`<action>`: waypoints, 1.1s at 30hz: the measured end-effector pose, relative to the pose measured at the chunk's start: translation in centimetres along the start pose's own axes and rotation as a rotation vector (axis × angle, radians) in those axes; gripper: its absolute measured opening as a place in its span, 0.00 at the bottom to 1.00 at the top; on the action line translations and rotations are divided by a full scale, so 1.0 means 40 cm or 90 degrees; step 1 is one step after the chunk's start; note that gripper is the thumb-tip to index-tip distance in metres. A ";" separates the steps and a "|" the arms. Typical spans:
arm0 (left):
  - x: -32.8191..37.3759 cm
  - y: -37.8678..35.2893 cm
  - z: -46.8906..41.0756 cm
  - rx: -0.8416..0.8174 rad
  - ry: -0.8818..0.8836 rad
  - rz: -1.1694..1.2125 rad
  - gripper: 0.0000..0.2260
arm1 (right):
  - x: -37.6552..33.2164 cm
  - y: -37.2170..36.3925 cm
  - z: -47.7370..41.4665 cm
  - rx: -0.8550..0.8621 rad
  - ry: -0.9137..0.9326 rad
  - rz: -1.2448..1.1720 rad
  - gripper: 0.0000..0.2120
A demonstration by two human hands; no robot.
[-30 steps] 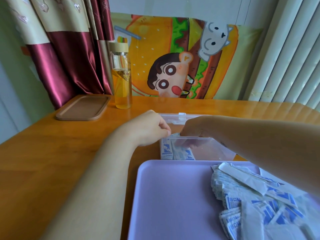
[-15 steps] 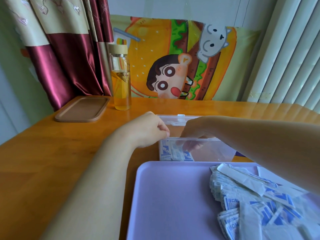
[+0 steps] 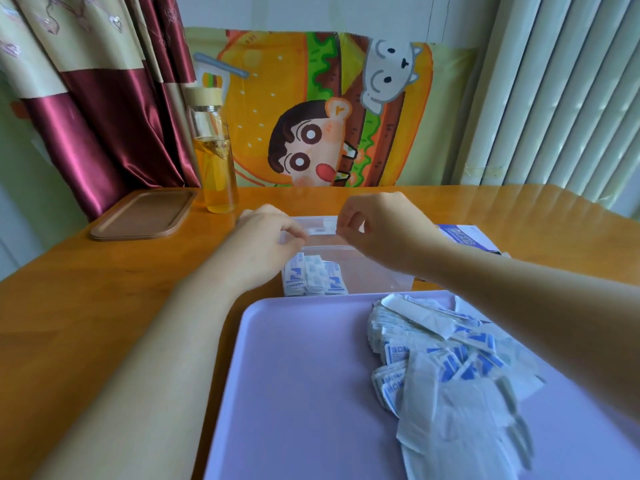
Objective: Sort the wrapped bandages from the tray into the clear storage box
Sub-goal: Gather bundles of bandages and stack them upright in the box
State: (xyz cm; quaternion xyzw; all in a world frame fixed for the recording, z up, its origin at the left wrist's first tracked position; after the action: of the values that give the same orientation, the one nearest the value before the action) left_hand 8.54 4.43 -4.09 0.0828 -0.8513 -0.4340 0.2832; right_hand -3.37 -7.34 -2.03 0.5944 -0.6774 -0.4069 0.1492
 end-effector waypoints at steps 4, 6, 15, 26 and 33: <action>0.061 0.017 0.062 0.079 -0.071 0.039 0.07 | 0.004 0.081 0.125 -0.205 0.066 -0.015 0.04; 0.096 0.017 0.106 0.045 -0.077 0.067 0.06 | 0.018 0.108 0.187 -0.329 0.076 0.008 0.07; 0.248 -0.088 0.310 -0.211 -0.065 0.053 0.11 | 0.034 0.189 0.360 -0.449 0.086 0.078 0.17; 0.265 -0.131 0.332 -0.213 0.002 0.014 0.30 | 0.055 0.174 0.395 -0.431 0.035 0.207 0.36; 0.223 -0.109 0.330 -0.225 0.072 0.107 0.14 | 0.062 0.152 0.390 -0.483 0.002 0.163 0.27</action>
State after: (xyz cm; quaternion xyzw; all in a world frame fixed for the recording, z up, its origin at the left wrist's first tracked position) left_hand -6.62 7.46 -9.97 -0.0156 -0.7485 -0.5464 0.3756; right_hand -18.86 -4.03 -8.04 0.4081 -0.5474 -0.6056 0.4088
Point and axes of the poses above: each hand's wrist, its own z-axis away from the middle knuckle, its own y-axis out of the back of the hand, x = y × z, the point moved 3 cm from there along -z, towards the middle knuckle, and after that the axes turned 12 degrees about x, right-handed, at the moved point
